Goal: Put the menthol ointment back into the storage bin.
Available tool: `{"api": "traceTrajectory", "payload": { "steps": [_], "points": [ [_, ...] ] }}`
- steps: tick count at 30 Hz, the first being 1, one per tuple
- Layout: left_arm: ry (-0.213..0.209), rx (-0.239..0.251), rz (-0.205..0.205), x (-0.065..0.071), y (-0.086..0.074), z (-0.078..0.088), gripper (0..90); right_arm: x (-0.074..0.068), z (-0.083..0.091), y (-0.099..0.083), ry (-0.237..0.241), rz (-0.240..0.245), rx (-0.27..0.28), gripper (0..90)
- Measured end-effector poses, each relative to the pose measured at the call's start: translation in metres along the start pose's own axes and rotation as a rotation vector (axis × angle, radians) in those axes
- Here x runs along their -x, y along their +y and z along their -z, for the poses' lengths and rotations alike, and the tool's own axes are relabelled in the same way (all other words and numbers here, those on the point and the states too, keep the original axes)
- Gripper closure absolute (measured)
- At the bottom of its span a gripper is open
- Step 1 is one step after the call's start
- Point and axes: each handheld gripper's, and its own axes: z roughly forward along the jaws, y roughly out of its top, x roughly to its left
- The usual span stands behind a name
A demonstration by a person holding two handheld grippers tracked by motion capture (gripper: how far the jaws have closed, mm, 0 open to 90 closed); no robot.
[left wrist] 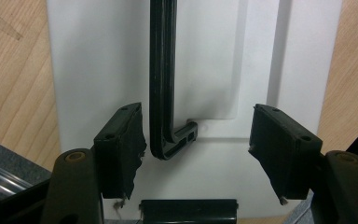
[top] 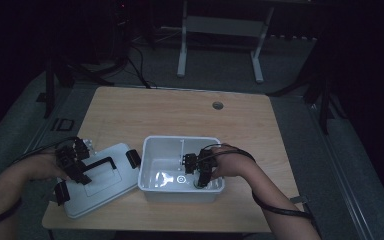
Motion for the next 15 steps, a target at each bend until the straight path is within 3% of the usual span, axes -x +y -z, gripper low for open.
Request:
{"api": "traceTrajectory", "payload": {
  "steps": [15],
  "points": [
    [-0.004,-0.002,0.000,0.000,0.001,-0.003,35.0,0.002,-0.017,0.004,0.001,-0.005,-0.026,50.1]
  ]
}}
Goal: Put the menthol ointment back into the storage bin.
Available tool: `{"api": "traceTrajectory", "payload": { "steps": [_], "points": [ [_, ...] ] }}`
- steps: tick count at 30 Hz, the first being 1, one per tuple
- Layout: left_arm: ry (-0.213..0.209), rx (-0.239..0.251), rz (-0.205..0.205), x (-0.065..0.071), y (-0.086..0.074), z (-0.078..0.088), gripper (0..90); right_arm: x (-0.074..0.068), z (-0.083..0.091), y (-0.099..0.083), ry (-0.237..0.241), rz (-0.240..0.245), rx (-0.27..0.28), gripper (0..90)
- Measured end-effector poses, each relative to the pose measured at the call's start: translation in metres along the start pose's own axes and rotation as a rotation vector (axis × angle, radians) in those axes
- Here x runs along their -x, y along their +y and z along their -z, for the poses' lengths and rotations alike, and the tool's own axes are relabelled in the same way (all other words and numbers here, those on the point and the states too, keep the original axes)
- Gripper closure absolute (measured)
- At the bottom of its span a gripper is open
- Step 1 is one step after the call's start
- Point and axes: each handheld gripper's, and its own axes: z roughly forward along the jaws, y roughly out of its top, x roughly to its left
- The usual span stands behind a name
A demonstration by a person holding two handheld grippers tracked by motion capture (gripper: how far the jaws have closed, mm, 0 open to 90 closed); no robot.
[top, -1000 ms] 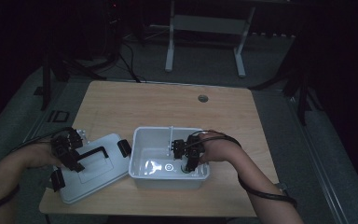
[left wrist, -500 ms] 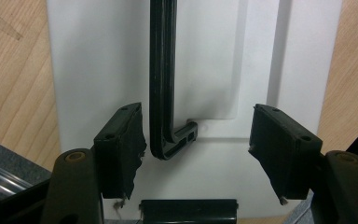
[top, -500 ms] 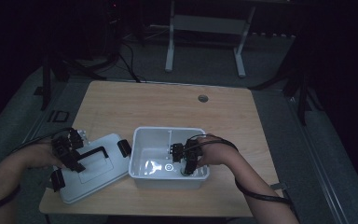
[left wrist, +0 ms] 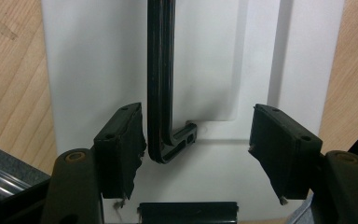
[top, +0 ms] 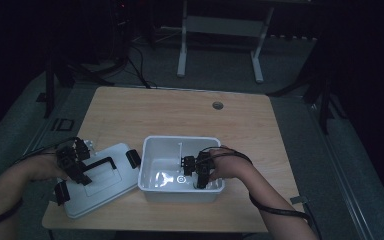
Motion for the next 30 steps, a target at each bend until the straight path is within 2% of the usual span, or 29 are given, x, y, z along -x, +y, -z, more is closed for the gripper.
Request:
{"api": "traceTrajectory", "payload": {
  "steps": [6,10,12,15,17,19,24,26,30],
  "points": [
    [0.000,-0.007,-0.001,-0.001,-0.001,0.000,35.0,0.000,-0.006,0.002,-0.020,-0.018,-0.025,50.1],
    [0.002,-0.003,-0.002,0.000,-0.001,0.001,35.0,-0.001,-0.008,0.004,-0.032,-0.011,-0.044,50.1],
    [0.001,-0.004,-0.003,0.000,-0.001,0.001,35.0,0.000,-0.008,0.005,-0.021,-0.030,-0.040,50.0],
    [0.002,-0.002,0.000,0.000,-0.002,0.002,35.0,0.000,-0.009,0.006,-0.020,-0.030,-0.051,49.8],
    [0.002,-0.001,0.000,0.000,-0.002,0.002,35.0,0.000,-0.009,0.006,-0.009,-0.022,-0.057,43.0],
    [0.002,-0.001,0.001,0.000,-0.002,0.002,35.0,0.000,-0.005,0.005,0.005,-0.026,-0.035,40.3],
    [0.004,-0.003,-0.003,0.000,-0.001,0.003,35.0,0.002,0.011,0.002,-0.002,-0.042,-0.016,39.1],
    [0.007,-0.001,-0.005,0.000,-0.001,0.003,35.0,0.002,0.018,-0.001,-0.004,-0.034,-0.003,38.4],
    [0.002,0.018,-0.002,0.001,0.001,0.005,35.0,0.002,0.033,-0.004,-0.013,-0.035,0.044,35.0]
  ]
}}
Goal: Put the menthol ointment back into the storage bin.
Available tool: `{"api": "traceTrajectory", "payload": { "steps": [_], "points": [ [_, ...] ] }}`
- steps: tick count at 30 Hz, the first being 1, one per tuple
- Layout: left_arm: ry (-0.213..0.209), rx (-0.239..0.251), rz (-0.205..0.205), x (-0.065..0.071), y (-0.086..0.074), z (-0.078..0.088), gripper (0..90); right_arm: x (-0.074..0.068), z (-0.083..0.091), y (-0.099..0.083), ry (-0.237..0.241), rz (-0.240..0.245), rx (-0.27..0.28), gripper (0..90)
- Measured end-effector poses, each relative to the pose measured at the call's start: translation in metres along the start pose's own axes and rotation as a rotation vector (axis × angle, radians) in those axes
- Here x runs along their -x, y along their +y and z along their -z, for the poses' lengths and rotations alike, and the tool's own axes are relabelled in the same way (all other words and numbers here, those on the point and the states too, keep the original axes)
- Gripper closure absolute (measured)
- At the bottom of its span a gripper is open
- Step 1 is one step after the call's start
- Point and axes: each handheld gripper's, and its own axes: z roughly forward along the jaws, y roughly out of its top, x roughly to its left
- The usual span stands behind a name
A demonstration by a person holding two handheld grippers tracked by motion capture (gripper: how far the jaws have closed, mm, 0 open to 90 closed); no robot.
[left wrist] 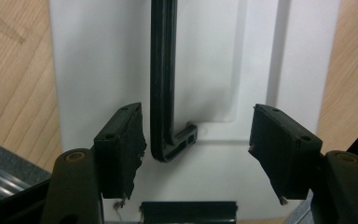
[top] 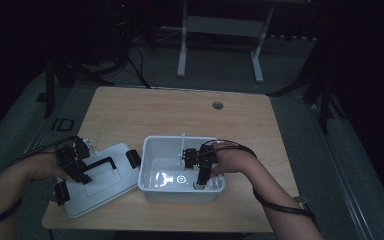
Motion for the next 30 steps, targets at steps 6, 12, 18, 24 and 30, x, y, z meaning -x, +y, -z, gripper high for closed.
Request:
{"api": "traceTrajectory", "payload": {
  "steps": [6,12,18,24,30],
  "points": [
    [0.003,-0.009,-0.002,0.000,0.004,0.000,35.0,0.003,0.016,-0.005,-0.010,-0.016,0.030,28.8],
    [0.000,-0.014,0.008,-0.001,0.004,0.000,35.0,0.004,0.033,-0.015,0.020,-0.012,0.077,18.0],
    [-0.005,-0.018,0.011,0.000,0.003,0.000,35.0,0.005,0.048,-0.030,-0.025,-0.028,0.112,17.9],
    [0.003,-0.017,0.001,0.000,0.003,0.001,35.0,0.005,0.060,-0.053,-0.059,-0.047,0.134,18.1],
    [-0.003,-0.025,0.012,0.000,0.004,0.000,35.2,0.005,0.064,-0.078,-0.072,-0.078,0.126,18.0]
  ]
}}
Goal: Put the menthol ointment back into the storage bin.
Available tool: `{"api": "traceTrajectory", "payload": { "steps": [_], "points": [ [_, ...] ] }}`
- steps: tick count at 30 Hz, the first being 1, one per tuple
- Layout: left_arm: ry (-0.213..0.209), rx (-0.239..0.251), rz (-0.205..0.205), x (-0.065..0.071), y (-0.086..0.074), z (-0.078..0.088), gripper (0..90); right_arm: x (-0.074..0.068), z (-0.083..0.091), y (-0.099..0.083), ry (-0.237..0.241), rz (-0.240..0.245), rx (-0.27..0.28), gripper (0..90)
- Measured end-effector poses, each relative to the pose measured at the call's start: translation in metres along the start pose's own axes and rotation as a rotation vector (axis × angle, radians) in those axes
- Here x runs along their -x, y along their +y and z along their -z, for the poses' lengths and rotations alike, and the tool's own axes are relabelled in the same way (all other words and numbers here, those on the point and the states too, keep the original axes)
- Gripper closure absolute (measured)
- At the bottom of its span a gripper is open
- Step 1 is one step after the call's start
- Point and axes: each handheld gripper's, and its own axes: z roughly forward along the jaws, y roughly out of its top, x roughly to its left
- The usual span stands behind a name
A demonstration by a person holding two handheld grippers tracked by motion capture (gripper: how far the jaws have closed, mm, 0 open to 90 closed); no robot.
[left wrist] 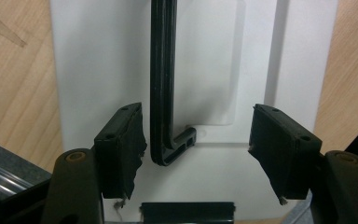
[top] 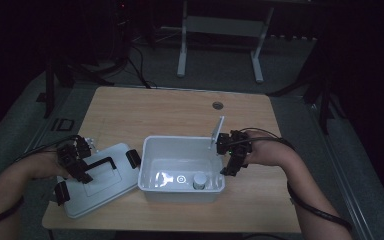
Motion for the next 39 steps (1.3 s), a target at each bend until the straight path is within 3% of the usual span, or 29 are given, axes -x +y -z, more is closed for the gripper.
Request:
{"api": "traceTrajectory", "payload": {
  "steps": [15,20,23,31,34,39],
  "points": [
    [0.009,0.024,-0.023,0.001,0.001,0.003,37.9,0.006,-0.027,-0.049,0.003,-0.066,0.003,18.1],
    [0.009,0.020,-0.031,0.000,-0.001,0.002,39.9,0.008,-0.045,-0.064,0.017,-0.089,-0.043,18.1],
    [0.005,0.020,-0.020,-0.001,-0.002,0.001,39.8,0.008,-0.050,-0.072,0.021,-0.108,-0.043,18.1],
    [0.010,0.025,-0.018,-0.001,-0.002,-0.002,39.9,0.004,-0.062,-0.092,0.037,-0.137,-0.048,18.1],
    [0.016,0.025,-0.027,0.000,-0.001,-0.005,39.9,0.001,-0.066,-0.097,0.025,-0.135,-0.068,18.1],
    [0.016,0.052,-0.027,-0.001,0.002,-0.005,45.7,-0.003,-0.069,-0.105,0.009,-0.150,-0.057,18.1]
  ]
}}
